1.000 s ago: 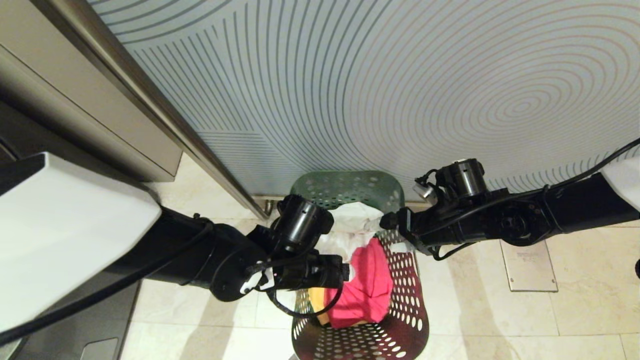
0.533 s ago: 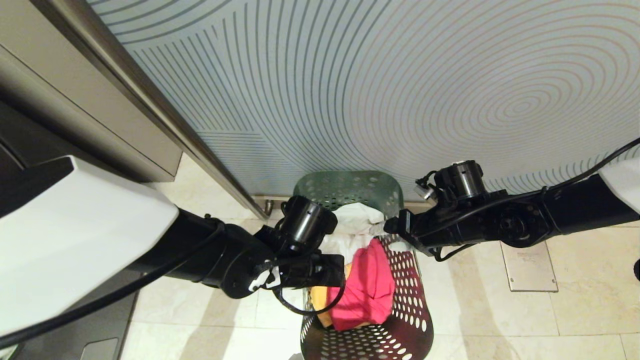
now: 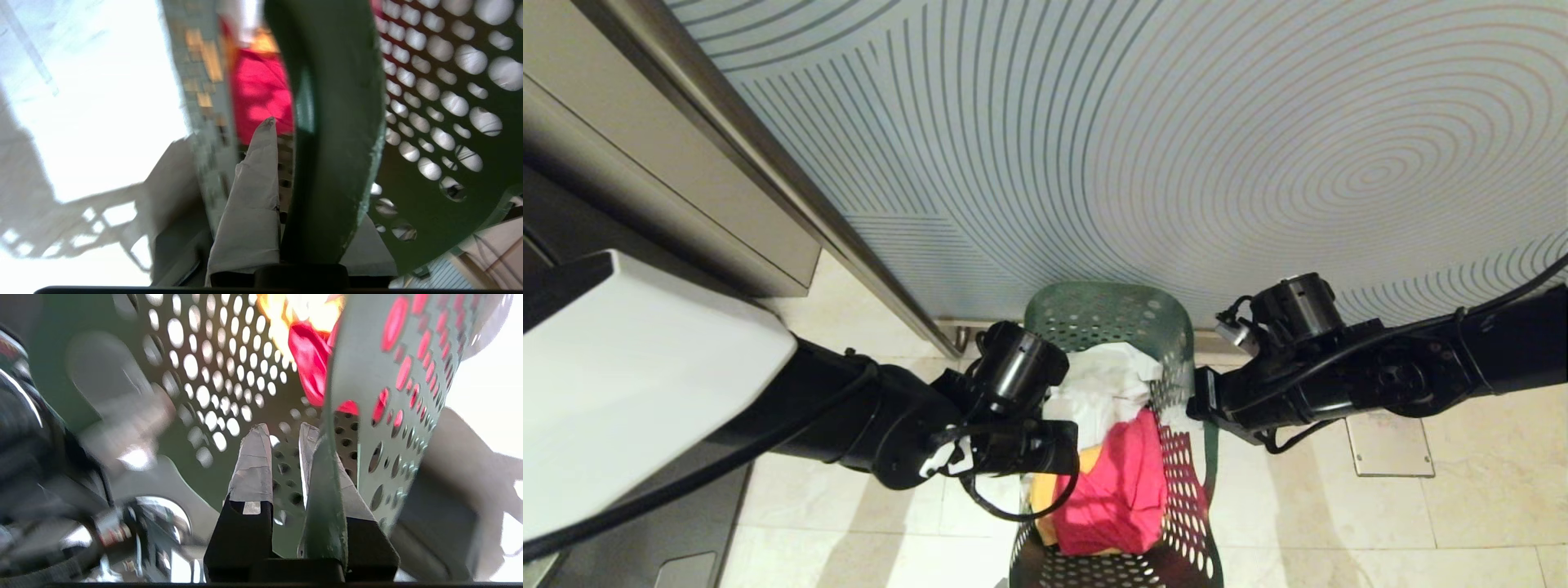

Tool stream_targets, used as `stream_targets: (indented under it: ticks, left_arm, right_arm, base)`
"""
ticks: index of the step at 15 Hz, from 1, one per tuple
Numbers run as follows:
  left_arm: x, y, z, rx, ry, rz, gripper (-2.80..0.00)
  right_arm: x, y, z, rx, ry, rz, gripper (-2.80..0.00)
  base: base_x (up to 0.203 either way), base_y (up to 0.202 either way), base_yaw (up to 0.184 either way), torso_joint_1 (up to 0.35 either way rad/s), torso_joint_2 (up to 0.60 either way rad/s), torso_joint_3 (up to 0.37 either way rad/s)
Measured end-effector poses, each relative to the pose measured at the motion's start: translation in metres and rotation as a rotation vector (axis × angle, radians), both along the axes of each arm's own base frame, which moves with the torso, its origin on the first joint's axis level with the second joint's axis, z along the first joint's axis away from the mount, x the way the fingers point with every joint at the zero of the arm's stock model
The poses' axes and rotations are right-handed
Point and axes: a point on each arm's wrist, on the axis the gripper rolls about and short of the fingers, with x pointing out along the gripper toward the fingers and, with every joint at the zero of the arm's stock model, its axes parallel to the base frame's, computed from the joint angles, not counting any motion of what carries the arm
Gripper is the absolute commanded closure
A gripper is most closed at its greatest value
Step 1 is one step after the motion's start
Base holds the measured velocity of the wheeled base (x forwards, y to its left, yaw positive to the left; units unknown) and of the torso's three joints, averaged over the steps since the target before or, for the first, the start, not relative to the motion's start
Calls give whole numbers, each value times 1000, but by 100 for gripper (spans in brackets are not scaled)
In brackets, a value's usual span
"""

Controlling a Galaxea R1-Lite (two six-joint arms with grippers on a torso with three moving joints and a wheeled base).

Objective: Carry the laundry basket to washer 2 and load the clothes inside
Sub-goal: Pick up the clothes basket and put it beside the washing machine

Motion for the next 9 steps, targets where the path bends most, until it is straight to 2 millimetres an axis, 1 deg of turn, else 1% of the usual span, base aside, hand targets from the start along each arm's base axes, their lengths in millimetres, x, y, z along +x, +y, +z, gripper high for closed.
stream_targets:
  ticks: [2, 5, 7, 9]
  left_arm:
    - [-8, 5, 5, 29, 32, -6, 0]
    - [-25, 14, 24, 34, 51, -17, 0]
    - [-40, 22, 37, 19, 62, -16, 0]
    - [-56, 31, 43, 20, 84, -12, 0]
  right_arm:
    - [-10, -3, 4, -12, -8, 18, 0]
    - [-27, -8, 25, -9, -24, 27, 0]
    - [-47, -10, 41, -16, -10, 45, 0]
    - [-69, -9, 52, -29, 22, 75, 0]
  base:
    - [0, 0, 0, 0, 0, 0]
    - [0, 0, 0, 0, 0, 0]
    - [0, 0, 0, 0, 0, 0]
    - [0, 0, 0, 0, 0, 0]
